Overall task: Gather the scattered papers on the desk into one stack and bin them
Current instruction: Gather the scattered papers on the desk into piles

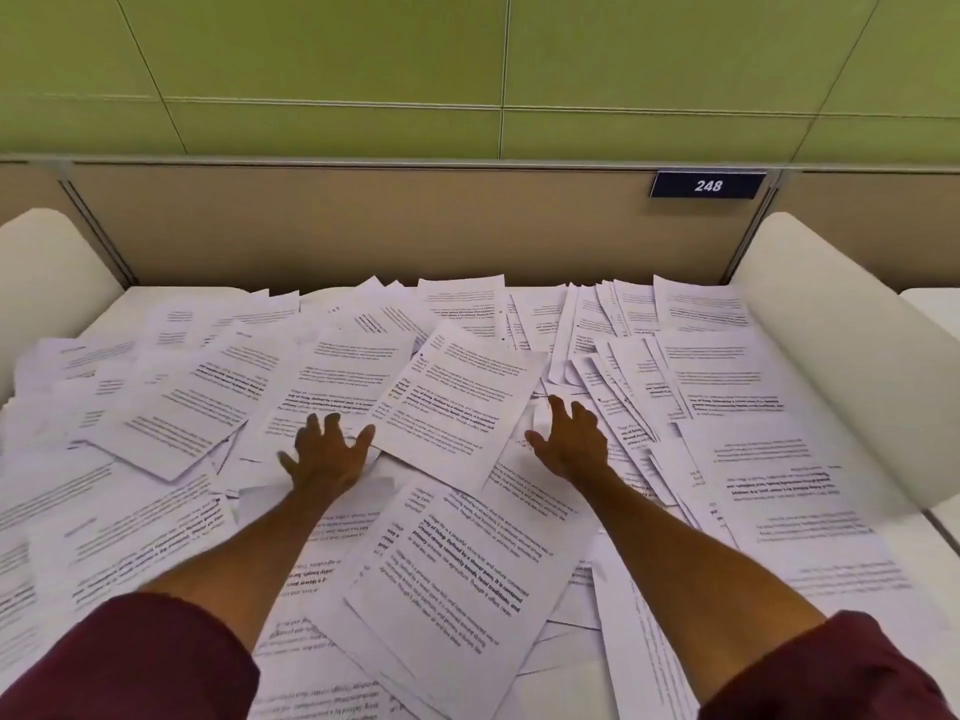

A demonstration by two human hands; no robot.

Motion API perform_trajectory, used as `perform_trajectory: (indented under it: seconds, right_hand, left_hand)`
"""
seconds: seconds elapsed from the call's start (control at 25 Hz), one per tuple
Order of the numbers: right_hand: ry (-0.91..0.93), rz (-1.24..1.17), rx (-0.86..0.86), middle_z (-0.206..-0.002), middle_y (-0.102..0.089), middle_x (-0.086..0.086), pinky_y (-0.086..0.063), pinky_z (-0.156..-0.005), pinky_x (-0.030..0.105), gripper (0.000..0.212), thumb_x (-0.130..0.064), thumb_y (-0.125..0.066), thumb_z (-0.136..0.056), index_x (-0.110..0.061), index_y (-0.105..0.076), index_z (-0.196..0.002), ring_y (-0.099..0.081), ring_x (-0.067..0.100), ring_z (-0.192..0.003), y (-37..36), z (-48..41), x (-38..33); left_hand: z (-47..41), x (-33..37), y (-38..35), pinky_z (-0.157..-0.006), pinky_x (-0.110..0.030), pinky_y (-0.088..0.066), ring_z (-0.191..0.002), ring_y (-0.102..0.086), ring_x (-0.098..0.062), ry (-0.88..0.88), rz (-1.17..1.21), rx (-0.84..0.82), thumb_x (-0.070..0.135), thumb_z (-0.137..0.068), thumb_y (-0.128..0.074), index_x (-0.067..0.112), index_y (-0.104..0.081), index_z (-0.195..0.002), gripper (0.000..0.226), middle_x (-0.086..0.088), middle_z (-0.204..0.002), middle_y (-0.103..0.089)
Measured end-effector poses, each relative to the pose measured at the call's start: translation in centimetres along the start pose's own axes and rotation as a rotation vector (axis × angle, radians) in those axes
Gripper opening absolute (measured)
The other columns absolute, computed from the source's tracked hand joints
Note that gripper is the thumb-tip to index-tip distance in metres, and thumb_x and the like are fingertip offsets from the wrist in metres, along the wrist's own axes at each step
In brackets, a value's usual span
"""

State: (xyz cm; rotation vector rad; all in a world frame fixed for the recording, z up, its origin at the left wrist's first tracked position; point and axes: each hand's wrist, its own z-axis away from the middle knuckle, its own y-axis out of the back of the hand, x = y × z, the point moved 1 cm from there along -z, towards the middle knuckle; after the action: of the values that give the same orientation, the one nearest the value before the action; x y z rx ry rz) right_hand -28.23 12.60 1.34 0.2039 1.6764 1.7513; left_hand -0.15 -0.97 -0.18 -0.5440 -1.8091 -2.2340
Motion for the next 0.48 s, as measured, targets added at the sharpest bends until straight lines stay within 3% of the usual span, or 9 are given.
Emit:
perform_trajectory:
  seconds: [0.16, 0.28, 0.4, 0.48]
  right_hand:
    - [-0.237, -0.052, -0.155, -0.162, -0.004, 0.017, -0.013, -0.117, 0.057, 0.085, -0.065, -0.048, -0.087, -0.024, -0.013, -0.153, -0.004, 0.041, -0.148, -0.9, -0.7, 1.8]
    - [-0.239, -0.030, -0.220, -0.161, -0.001, 0.017, -0.014, -0.118, 0.059, 0.083, -0.066, -0.046, -0.087, -0.024, -0.016, -0.152, -0.002, 0.044, -0.147, -2.7, -0.7, 0.4]
    - [-0.127, 0.051, -0.203, -0.160, -0.008, 0.017, -0.018, -0.115, 0.057, 0.072, -0.060, -0.044, -0.091, -0.025, -0.021, -0.150, -0.008, 0.044, -0.146, -4.2, -1.0, -1.6]
    - [-0.098, 0.062, -0.109, -0.151, -0.028, 0.017, -0.027, -0.109, 0.053, 0.057, -0.052, -0.041, -0.095, -0.023, -0.034, -0.144, -0.026, 0.040, -0.138, -4.1, -1.4, -2.3]
  left_hand:
    - [-2.5, -5.1, 0.9, -0.116, -0.060, -0.005, -0.146, -0.012, -0.035, 0.198, -0.080, -0.021, 0.064, -0.090, -0.036, 0.022, -0.020, -0.151, 0.076, -0.012, -0.160, -0.011]
    - [-2.5, -4.7, -1.2, -0.114, -0.062, -0.003, -0.146, -0.011, -0.035, 0.128, -0.230, -0.148, 0.068, -0.088, -0.034, 0.032, -0.017, -0.150, 0.074, -0.010, -0.161, -0.009]
    - [-1.9, -2.8, -2.8, -0.110, -0.059, -0.016, -0.133, -0.034, -0.033, -0.044, -0.282, -0.031, 0.064, -0.085, -0.045, 0.033, -0.043, -0.135, 0.058, -0.009, -0.146, -0.038]
    - [-2.5, -2.1, -1.7, -0.108, -0.054, -0.024, -0.123, -0.045, -0.031, -0.080, -0.148, 0.095, 0.056, -0.085, -0.054, 0.025, -0.056, -0.121, 0.047, -0.010, -0.130, -0.053]
